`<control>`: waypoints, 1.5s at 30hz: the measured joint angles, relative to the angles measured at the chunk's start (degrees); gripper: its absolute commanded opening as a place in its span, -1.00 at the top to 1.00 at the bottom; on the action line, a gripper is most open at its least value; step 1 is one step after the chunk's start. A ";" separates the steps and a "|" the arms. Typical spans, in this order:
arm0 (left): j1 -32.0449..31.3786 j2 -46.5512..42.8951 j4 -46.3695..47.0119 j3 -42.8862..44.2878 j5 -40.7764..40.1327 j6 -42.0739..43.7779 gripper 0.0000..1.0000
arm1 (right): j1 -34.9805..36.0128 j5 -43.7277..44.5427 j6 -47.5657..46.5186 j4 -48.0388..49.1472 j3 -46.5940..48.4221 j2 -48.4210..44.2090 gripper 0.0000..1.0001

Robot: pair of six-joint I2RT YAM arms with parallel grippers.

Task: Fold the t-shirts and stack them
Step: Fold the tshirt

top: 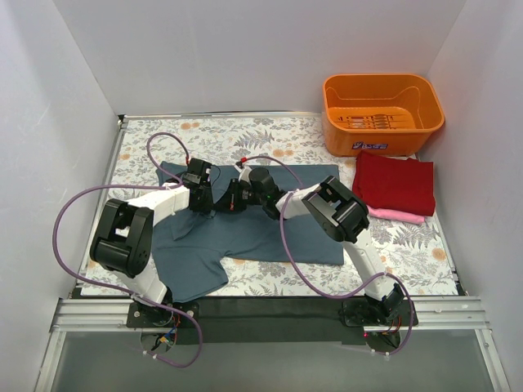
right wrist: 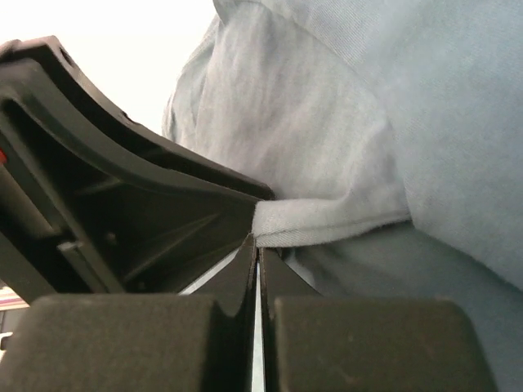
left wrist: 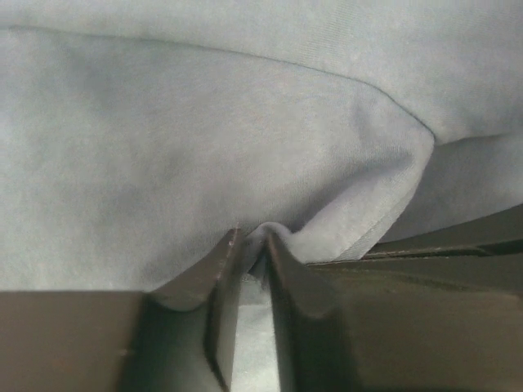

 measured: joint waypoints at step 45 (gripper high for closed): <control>6.78 -2.84 -7.30 3.21 -12.94 -10.71 -0.36 | -13.53 5.20 -27.76 -35.10 -5.88 -24.90 0.02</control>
